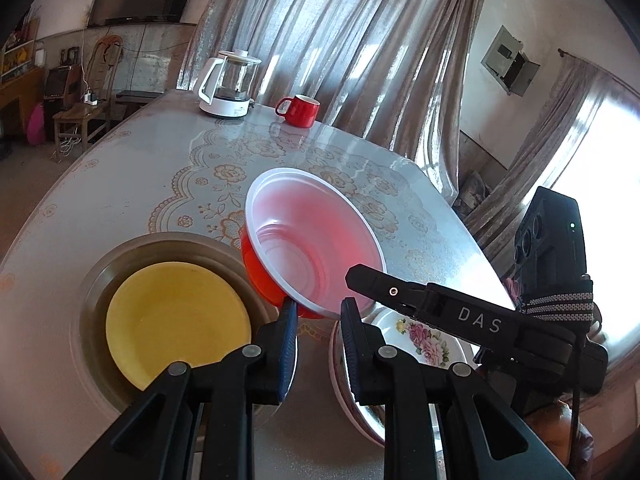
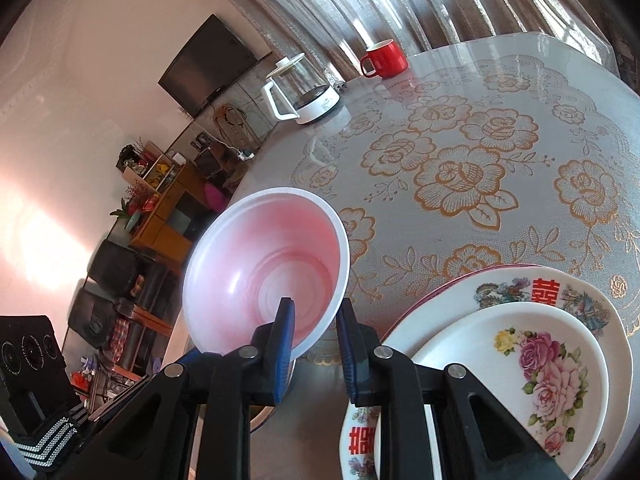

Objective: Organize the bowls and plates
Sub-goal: 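Lift and carry the red plastic bowl with the right gripper over the basin, then lower the red bowl into the yellow bowl inside the steel basin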

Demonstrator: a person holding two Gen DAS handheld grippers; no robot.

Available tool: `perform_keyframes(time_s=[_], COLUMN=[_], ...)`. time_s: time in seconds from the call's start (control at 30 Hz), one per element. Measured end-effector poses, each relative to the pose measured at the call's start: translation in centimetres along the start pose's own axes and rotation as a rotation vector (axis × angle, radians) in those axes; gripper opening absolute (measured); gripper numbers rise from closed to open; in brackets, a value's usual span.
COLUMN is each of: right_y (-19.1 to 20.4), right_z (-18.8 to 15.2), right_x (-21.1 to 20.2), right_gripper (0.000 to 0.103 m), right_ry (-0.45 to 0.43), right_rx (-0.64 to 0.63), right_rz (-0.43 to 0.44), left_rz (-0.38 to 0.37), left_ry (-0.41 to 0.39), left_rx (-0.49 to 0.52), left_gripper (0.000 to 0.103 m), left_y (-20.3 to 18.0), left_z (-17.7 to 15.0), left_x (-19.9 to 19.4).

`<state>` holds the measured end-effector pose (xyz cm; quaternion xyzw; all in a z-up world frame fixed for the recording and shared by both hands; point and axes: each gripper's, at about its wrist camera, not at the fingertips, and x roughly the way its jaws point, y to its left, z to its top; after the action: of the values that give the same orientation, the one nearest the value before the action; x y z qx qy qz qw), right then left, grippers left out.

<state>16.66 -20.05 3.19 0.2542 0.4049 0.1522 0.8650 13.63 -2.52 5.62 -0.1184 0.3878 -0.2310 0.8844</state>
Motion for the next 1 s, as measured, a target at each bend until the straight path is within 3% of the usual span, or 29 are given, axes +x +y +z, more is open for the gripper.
perform_keyframes(time_s=[0.6,1.0], right_y=[6.3,5.9], right_z=[-1.6,-3.6], right_x=[4.7,6.5], right_gripper=[0.020,0.020], right_ry=[0.111,0.162], right_rx=[-0.111,-0.140], right_rz=[0.082,-0.008], left_rz=[0.061,0.098], left_ry=[-0.037,0.037], left_rx=[-0.128,-0.177], left_gripper=[0.022,0.022], left_y=[6.8,9.2], left_z=[-1.8,-3.9], left_x=[-4.1,-2.1])
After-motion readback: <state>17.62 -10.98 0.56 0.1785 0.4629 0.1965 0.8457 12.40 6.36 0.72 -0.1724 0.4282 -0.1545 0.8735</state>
